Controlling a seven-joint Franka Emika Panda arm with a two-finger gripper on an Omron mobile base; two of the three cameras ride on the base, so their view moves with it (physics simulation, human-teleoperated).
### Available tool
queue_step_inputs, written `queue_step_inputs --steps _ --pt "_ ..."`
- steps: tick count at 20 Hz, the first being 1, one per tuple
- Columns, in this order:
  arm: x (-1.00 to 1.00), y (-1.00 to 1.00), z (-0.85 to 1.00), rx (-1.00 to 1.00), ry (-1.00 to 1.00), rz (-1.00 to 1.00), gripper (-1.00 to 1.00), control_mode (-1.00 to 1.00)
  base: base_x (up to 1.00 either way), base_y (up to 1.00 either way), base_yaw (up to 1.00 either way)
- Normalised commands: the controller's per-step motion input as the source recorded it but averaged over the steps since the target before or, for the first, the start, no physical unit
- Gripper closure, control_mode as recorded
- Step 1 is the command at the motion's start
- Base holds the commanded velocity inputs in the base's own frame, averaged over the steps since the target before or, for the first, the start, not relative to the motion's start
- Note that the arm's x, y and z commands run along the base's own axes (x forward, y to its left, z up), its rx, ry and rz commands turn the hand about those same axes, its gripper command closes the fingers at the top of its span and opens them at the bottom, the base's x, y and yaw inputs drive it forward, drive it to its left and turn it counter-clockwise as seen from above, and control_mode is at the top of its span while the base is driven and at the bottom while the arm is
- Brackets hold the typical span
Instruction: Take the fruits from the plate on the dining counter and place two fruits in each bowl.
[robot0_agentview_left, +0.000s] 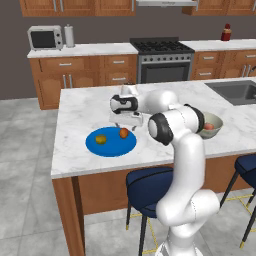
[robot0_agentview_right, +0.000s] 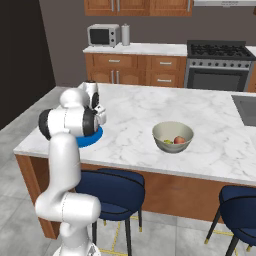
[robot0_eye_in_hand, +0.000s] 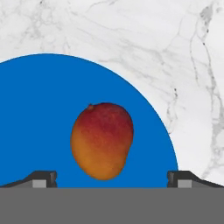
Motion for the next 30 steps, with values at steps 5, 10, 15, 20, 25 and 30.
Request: queue_step_inputs --steps 5,10,15,20,25,30 --pt "-0.07 0.0 -0.02 0.0 0.0 -0.02 -1.0 -1.0 0.0 0.0 0.0" --pt "0.14 0.0 -0.02 0.0 -0.01 0.0 -1.0 -1.0 0.0 0.0 0.0" --pt "0.24 0.01 -0.12 0.0 0.0 0.0 -1.0 -1.0 0.0 0.0 0.0" --pt "0.06 0.0 -0.18 0.0 0.0 0.0 -1.0 -1.0 0.0 0.0 0.0" --pt "0.08 0.0 -0.2 0.0 0.0 0.0 -1.0 -1.0 0.0 0.0 0.0" --pt "0.0 0.0 -0.21 0.0 0.0 0.0 -1.0 -1.0 0.0 0.0 0.0"
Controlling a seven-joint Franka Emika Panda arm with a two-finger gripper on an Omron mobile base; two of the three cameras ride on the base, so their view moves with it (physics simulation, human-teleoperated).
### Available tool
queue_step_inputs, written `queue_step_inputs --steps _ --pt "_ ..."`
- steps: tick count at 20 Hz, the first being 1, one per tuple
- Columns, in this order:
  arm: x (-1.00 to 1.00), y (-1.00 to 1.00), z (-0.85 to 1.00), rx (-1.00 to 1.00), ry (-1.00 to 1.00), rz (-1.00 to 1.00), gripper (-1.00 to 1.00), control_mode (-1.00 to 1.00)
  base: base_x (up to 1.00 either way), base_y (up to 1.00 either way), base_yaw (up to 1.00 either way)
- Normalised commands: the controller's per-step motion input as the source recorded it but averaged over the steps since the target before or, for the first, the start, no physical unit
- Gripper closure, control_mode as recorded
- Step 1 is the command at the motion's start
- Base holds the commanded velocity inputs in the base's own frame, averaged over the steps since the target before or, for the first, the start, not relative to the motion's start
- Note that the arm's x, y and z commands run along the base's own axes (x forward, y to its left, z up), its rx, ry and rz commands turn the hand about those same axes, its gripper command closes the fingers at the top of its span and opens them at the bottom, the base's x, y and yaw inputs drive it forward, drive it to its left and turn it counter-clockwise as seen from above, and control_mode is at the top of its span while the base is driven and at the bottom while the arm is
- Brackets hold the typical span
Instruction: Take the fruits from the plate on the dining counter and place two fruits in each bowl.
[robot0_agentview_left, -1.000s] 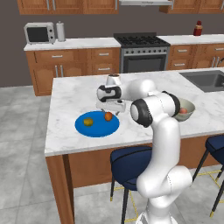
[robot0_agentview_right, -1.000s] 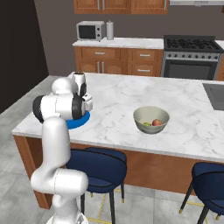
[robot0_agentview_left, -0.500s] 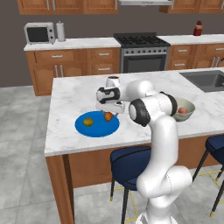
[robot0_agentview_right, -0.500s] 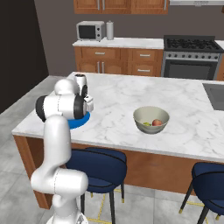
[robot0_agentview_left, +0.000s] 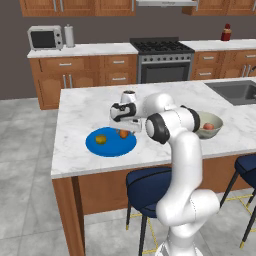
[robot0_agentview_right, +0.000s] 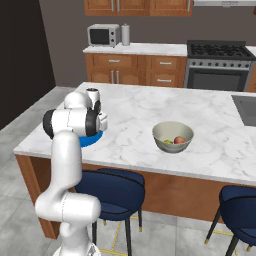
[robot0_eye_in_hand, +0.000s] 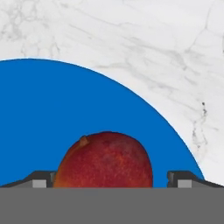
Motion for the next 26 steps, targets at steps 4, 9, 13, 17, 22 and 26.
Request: queue_step_inputs --steps 4,9,13,17,22,26 --pt "0.0 0.0 -0.09 0.0 0.0 0.0 1.0 -1.0 0.0 0.0 0.0" --pt "0.0 0.0 0.0 0.0 -0.01 0.0 1.0 -1.0 0.0 0.0 0.0" --pt "-0.02 -0.13 0.26 0.0 -0.04 0.0 1.0 -1.0 0.0 0.0 0.0" --pt "-0.02 -0.35 0.6 0.0 0.0 0.0 1.0 -1.0 0.0 0.0 0.0" --pt "-0.4 -0.62 0.67 0.0 0.0 0.0 1.0 -1.0 0.0 0.0 0.0" --pt "-0.71 -0.83 0.43 -0.01 0.0 0.03 1.0 -1.0 0.0 0.0 0.0"
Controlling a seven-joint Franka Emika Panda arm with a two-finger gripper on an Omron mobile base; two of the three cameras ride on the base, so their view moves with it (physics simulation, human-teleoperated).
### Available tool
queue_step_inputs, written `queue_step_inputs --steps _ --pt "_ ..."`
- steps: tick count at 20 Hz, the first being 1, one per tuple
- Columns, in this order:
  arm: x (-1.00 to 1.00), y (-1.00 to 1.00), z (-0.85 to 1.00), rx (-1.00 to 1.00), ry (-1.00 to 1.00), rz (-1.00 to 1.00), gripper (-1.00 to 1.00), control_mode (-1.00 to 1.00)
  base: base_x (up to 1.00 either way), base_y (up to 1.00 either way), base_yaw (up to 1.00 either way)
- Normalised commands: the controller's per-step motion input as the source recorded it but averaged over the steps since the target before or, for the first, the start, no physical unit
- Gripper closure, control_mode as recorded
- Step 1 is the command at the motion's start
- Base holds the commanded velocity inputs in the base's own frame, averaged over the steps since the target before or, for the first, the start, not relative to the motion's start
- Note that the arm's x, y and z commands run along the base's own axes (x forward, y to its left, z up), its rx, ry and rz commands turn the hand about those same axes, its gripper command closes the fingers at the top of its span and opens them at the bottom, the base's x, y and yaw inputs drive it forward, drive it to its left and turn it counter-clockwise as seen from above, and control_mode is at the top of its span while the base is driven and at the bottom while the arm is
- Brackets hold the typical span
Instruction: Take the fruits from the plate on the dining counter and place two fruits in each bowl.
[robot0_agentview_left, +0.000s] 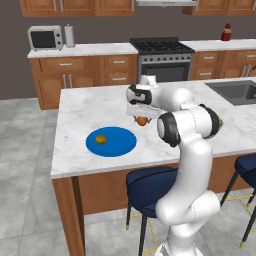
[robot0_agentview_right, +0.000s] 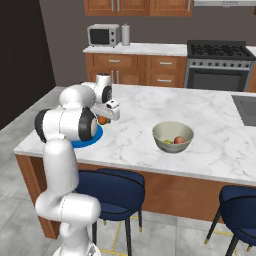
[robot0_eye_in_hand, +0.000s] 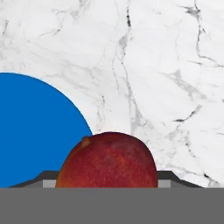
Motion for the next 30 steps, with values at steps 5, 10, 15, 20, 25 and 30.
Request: queue_step_inputs --steps 5,10,15,20,25,30 --pt "-0.63 -0.68 0.41 -0.03 0.01 0.02 1.0 -1.0 0.0 0.0 0.0" --pt "-0.84 -0.47 0.32 -0.1 0.0 0.03 1.0 -1.0 0.0 0.0 0.0" --pt "-0.91 -0.18 0.61 -0.04 0.0 0.14 1.0 -1.0 0.0 0.0 0.0" --pt "-0.98 -0.05 0.66 0.01 0.0 0.18 1.0 -1.0 0.0 0.0 0.0" --pt "-0.78 -0.14 0.41 0.04 -0.11 0.08 1.0 -1.0 0.0 0.0 0.0" --pt "-0.6 0.0 0.35 0.07 -0.15 0.01 1.0 -1.0 0.0 0.0 0.0"
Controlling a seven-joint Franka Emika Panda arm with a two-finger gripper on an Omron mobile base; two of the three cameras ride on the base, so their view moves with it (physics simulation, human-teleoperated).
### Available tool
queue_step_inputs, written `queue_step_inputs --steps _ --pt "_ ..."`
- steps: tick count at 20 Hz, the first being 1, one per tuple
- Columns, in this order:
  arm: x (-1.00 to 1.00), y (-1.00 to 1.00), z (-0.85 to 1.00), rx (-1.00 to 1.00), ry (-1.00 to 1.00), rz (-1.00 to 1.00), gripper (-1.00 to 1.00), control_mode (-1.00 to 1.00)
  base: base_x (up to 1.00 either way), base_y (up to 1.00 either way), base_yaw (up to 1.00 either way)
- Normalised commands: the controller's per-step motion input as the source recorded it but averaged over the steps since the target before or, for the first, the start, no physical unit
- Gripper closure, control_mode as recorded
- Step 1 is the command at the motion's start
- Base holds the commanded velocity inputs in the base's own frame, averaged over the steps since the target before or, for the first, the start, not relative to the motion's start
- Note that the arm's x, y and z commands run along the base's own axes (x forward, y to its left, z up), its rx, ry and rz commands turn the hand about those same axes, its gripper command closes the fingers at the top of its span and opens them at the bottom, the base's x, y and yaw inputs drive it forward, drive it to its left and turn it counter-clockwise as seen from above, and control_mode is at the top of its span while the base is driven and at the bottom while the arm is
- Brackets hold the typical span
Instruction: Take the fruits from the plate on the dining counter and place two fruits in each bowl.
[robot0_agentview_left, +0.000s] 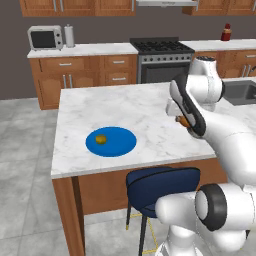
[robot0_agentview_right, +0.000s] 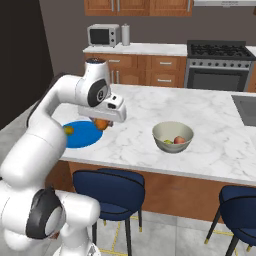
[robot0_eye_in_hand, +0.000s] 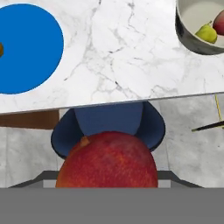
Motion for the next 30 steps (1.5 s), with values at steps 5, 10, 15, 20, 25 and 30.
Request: queue_step_inputs --steps 5,10,15,20,25,30 --pt "-0.21 0.17 0.46 0.0 0.0 0.01 1.0 -1.0 0.0 0.0 0.0" --pt "-0.13 0.28 0.27 0.0 0.0 0.02 1.0 -1.0 0.0 0.0 0.0" --pt "-0.19 0.09 0.0 -0.01 0.0 0.01 1.0 -1.0 0.0 0.0 0.0" --pt "-0.15 0.0 0.0 -0.01 -0.03 0.0 1.0 -1.0 0.0 0.0 0.0" --pt "-0.03 0.0 0.0 0.0 0.0 0.0 1.0 -1.0 0.0 0.0 0.0" --pt "0.0 0.01 0.0 -0.02 0.0 -0.01 1.0 -1.0 0.0 0.0 0.0"
